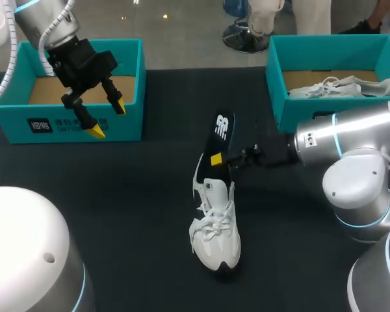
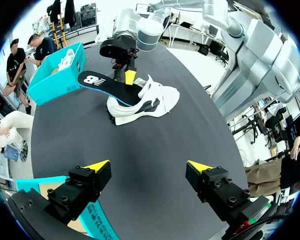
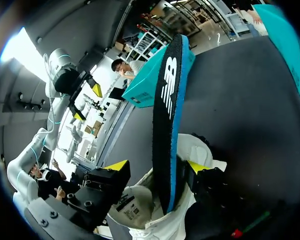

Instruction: Take the shoe out of the shoebox, open the shoe tongue, remove and reinsert the insole, then place the shoe into the shoebox

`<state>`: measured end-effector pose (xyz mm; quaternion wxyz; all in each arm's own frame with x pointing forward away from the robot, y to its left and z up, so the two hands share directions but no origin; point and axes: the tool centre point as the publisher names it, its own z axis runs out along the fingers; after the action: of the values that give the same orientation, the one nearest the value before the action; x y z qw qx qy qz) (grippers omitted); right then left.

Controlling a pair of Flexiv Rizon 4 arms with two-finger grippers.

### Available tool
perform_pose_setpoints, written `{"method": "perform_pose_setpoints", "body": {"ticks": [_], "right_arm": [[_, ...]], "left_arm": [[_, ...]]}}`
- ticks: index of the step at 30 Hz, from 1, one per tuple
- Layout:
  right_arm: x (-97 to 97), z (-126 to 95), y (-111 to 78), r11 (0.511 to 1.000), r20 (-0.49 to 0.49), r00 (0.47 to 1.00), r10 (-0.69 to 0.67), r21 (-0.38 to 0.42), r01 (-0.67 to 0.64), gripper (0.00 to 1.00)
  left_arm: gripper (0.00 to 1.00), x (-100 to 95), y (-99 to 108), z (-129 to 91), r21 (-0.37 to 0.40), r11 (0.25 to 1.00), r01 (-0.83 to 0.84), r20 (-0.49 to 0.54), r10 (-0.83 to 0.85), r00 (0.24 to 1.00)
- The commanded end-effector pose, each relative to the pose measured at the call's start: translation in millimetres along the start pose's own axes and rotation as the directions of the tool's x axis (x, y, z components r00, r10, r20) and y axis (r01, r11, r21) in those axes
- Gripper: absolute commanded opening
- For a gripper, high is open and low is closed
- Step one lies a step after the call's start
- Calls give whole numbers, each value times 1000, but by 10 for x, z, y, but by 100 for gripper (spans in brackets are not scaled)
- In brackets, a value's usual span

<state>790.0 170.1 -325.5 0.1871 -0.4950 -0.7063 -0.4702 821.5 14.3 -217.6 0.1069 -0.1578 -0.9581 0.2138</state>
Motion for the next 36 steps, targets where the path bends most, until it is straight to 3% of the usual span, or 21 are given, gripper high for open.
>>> {"method": "perform_pose_setpoints", "body": {"ticks": [1, 3, 4, 5, 17, 33, 34, 35, 36], "right_arm": [[-3, 48, 79, 1000, 13, 1000, -1, 12, 1, 64], [-9, 47, 98, 1000, 14, 1000, -4, 9, 4, 35], [-10, 46, 106, 1000, 15, 1000, -6, 4, 6, 14], [-10, 45, 108, 1000, 15, 1000, -7, 2, 7, 0], [-11, 30, -4, 1000, 13, 1000, 7, 4, -7, 0], [-79, 127, -272, 993, 28, 998, 48, 108, -51, 0], [-80, 120, -275, 993, 29, 998, 50, 107, -53, 5], [-78, 109, -271, 993, 30, 998, 50, 102, -53, 22], [-71, 97, -256, 994, 33, 998, 48, 100, -51, 30]], "left_arm": [[100, 0, 3, -5, -2, 1000, 0, -1, 0, 1000], [100, 0, 3, -5, -2, 1000, 0, -1, 0, 1000], [100, 0, 3, -5, -2, 1000, 0, -1, 0, 1000], [100, 0, 3, -5, -2, 1000, 0, -1, 0, 1000], [100, 0, 3, -5, -2, 1000, 0, -1, 0, 1000], [100, 0, 3, -5, -2, 1000, 0, -1, 0, 1000], [100, 0, 3, -5, -2, 1000, 0, -1, 0, 1000], [100, 0, 3, -5, -2, 1000, 0, -1, 0, 1000], [100, 0, 3, -5, -2, 1000, 0, -1, 0, 1000]]}}
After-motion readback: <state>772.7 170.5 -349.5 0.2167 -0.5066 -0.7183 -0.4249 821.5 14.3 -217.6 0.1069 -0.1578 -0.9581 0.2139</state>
